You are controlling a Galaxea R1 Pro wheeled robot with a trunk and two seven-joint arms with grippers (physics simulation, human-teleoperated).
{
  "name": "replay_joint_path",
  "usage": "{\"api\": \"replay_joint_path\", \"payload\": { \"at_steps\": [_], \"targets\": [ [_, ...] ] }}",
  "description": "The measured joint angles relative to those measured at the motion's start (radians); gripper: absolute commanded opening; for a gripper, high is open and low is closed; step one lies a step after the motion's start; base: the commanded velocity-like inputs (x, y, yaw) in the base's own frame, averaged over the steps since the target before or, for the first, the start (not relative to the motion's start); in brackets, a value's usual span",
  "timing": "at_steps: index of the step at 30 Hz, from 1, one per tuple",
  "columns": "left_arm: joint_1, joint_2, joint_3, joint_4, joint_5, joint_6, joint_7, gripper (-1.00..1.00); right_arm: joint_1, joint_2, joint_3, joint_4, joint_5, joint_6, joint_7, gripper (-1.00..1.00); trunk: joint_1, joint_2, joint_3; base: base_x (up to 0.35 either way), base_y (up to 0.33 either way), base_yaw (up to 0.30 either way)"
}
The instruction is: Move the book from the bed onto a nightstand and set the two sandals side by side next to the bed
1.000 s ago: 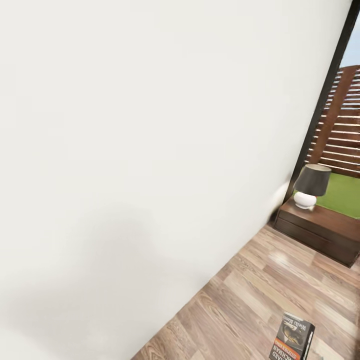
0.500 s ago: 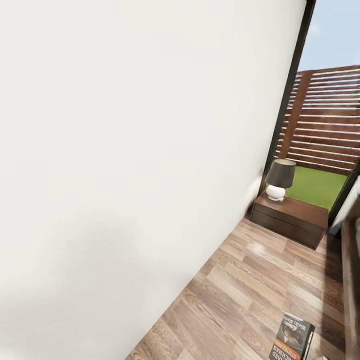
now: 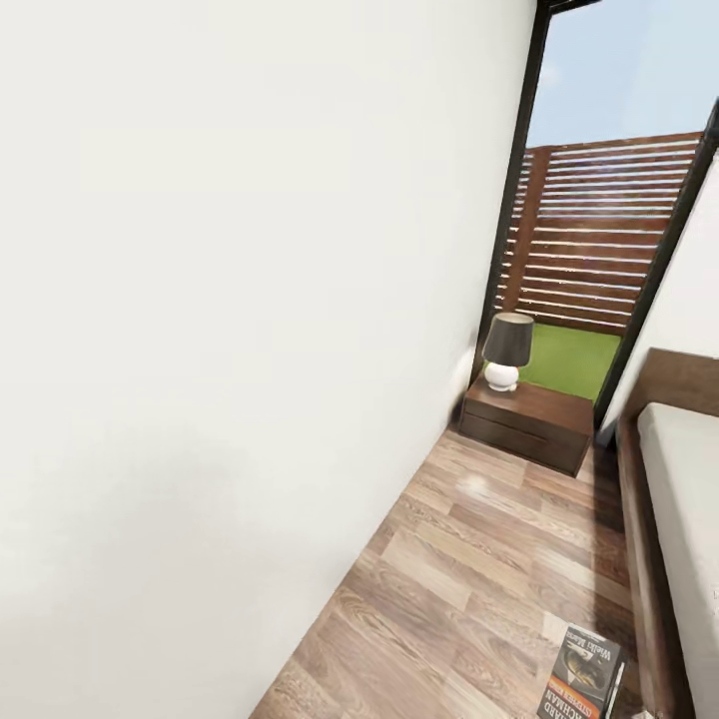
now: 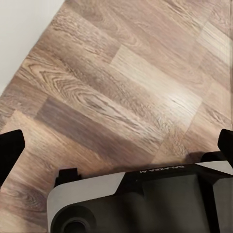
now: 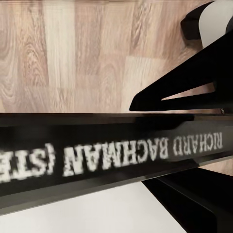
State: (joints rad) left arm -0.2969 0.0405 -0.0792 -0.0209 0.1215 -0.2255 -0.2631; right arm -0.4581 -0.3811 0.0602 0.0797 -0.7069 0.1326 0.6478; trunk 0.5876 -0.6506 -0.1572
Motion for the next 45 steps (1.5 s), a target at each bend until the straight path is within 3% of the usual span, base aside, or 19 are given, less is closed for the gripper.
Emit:
{"api": "replay_joint_path", "payload": {
  "at_steps": [36, 45],
  "targets": [
    [0.0, -0.001, 0.0, 0.0, 0.0, 0.0, 0.0, 1.0, 0.0, 0.0, 0.001, 0.0, 0.001, 0.0, 0.0, -1.0, 0.0, 0.0, 0.0, 0.01, 0.007, -0.299],
    [0.0, -0.001, 0.0, 0.0, 0.0, 0.0, 0.0, 1.0, 0.0, 0.0, 0.0, -0.001, 0.0, 0.0, 0.0, -1.0, 0.0, 0.0, 0.0, 0.2, 0.162, -0.063]
  ]
}}
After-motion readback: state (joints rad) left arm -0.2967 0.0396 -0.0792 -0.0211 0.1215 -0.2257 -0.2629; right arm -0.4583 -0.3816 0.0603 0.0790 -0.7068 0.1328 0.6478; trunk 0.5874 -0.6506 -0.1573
